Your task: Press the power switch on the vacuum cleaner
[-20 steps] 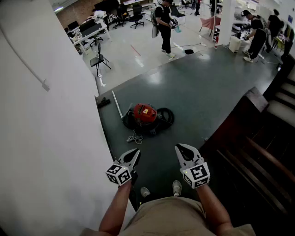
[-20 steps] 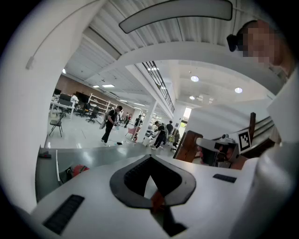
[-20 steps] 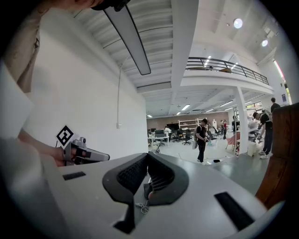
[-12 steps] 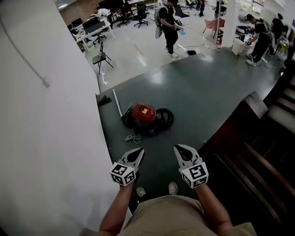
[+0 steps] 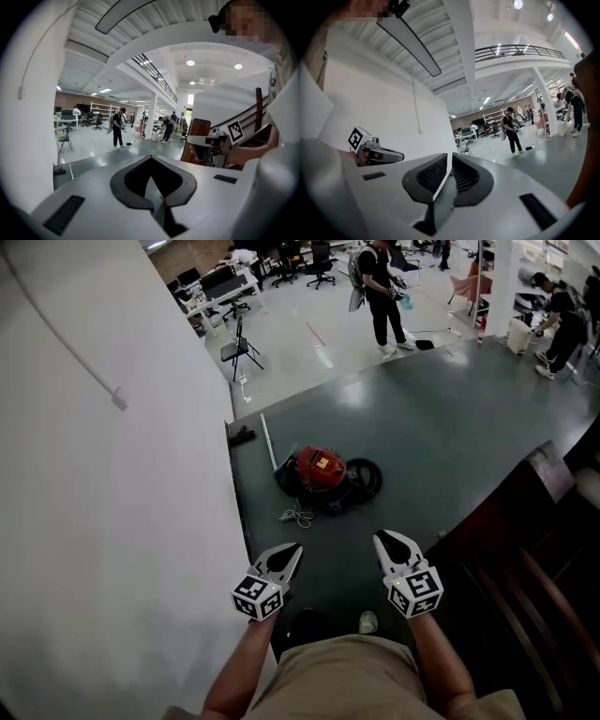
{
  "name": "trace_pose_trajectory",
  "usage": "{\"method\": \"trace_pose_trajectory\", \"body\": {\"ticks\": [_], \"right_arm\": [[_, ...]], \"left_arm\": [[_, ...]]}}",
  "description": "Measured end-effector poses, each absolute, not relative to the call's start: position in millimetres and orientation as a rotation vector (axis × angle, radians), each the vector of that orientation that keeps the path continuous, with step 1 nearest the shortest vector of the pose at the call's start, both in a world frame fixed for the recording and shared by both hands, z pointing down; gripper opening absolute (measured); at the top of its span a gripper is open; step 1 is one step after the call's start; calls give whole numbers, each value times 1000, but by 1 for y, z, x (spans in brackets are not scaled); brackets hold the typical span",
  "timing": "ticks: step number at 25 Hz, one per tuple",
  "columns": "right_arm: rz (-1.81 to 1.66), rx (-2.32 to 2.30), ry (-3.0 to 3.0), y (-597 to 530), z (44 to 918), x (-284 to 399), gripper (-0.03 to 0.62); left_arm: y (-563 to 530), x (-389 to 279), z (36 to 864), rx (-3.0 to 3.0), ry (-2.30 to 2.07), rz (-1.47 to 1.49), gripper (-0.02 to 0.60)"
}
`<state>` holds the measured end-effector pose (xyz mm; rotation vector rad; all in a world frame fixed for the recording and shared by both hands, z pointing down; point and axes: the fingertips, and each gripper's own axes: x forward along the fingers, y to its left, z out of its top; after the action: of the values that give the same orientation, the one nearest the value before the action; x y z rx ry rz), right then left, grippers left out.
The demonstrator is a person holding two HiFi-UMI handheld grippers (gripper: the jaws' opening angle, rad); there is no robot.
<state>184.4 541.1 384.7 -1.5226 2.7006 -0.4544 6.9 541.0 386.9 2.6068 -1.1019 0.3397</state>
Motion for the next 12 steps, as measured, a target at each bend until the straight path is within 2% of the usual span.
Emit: {"method": "trace_pose_trajectory", "body": {"ticks": [12], "right_arm": [[-447, -1597, 2751, 466, 403, 165, 18]], "left_arm": [[461, -53, 402, 2557, -1183, 272, 6]]}}
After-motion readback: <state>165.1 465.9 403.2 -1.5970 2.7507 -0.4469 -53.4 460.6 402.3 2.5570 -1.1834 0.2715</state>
